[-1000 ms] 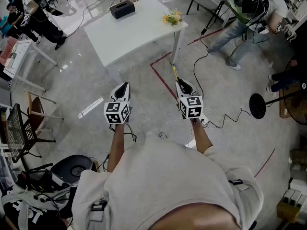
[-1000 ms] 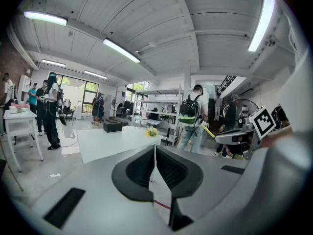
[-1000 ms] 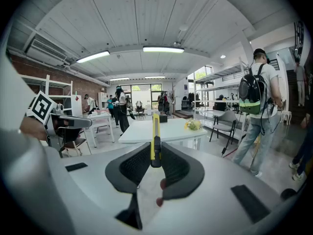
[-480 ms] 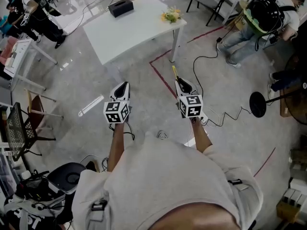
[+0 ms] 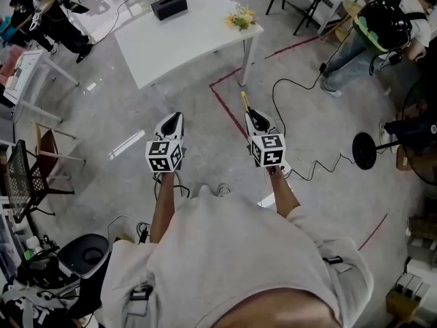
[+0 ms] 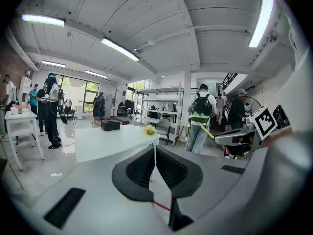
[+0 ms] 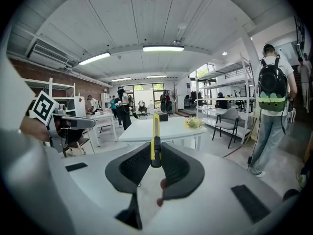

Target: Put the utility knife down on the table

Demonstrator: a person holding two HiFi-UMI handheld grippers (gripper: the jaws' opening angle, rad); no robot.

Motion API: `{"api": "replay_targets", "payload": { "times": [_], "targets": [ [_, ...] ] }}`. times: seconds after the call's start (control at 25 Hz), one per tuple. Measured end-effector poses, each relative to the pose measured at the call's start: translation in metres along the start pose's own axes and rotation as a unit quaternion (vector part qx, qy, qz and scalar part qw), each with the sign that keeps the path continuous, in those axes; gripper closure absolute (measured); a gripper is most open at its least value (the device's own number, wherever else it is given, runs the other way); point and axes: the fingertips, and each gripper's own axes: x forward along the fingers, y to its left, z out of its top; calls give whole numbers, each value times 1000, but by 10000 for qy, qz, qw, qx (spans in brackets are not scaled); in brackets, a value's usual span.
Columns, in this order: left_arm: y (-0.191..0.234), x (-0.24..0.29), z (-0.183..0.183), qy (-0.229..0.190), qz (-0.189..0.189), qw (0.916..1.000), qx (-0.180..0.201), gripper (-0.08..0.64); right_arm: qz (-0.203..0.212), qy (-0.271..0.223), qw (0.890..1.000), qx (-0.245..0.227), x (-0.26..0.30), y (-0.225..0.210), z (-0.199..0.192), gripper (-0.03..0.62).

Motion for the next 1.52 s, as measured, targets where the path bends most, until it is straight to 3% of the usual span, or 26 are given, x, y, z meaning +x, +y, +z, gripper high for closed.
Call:
{"api": "replay_targets", "payload": {
  "times": [0.4, 0.8, 1.52],
  "targets": [
    [-11, 30, -5, 66, -64, 10000, 2, 531, 58, 124, 9999, -30, 13, -17, -10, 509],
    [15, 97, 7, 100, -230, 9997, 4, 531, -52, 156, 9999, -22, 70, -47, 5, 509],
    [109, 272, 97, -113, -746, 9970, 186, 531, -558, -104, 9984, -3, 229, -110, 102, 509]
  ]
}}
